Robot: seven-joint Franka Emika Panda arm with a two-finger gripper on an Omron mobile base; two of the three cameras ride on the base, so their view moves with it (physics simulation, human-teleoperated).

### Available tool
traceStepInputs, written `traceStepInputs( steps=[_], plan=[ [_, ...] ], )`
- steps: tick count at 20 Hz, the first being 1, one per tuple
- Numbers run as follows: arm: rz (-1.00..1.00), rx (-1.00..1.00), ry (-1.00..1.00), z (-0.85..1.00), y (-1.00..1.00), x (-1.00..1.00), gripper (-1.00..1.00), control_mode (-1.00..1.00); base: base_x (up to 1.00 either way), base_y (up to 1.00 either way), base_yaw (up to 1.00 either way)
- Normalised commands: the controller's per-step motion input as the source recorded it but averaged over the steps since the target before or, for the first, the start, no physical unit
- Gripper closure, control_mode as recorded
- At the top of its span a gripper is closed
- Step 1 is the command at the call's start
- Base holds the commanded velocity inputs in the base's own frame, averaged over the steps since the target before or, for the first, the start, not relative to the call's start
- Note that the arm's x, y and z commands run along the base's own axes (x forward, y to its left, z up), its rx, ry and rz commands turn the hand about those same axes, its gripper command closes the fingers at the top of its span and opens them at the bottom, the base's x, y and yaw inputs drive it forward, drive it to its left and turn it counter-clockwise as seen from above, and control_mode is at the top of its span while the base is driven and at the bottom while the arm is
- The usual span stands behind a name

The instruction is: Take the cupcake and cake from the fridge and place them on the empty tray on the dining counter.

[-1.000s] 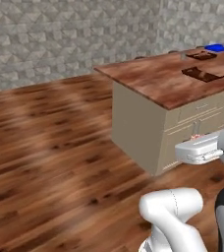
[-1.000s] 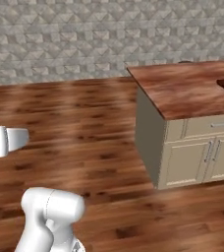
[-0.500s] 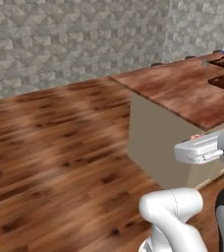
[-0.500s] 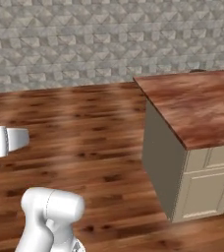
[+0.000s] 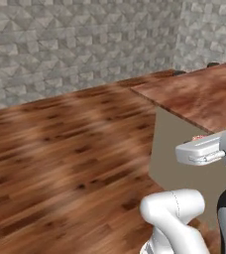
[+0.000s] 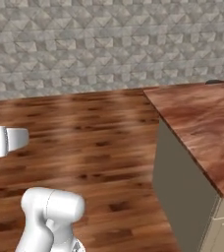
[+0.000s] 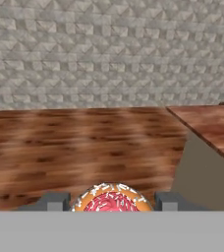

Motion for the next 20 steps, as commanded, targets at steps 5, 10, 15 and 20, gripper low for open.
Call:
traceStepInputs(
  steps=[5, 10, 15, 20],
  plan=[
    [0.00, 0.00, 0.00, 0.00, 0.00, 0.00, 1.00, 1.00, 1.00, 0.19, -0.12],
    [0.00, 0.00, 0.00, 0.00, 0.00, 0.00, 1.00, 1.00, 1.00, 0.16, -0.30],
    [0.00, 0.00, 0.00, 0.00, 0.00, 0.00, 1.00, 1.00, 1.00, 0.28, -0.44],
    [0.00, 0.00, 0.00, 0.00, 0.00, 0.00, 1.00, 1.00, 1.00, 0.67, -0.50]
  ],
)
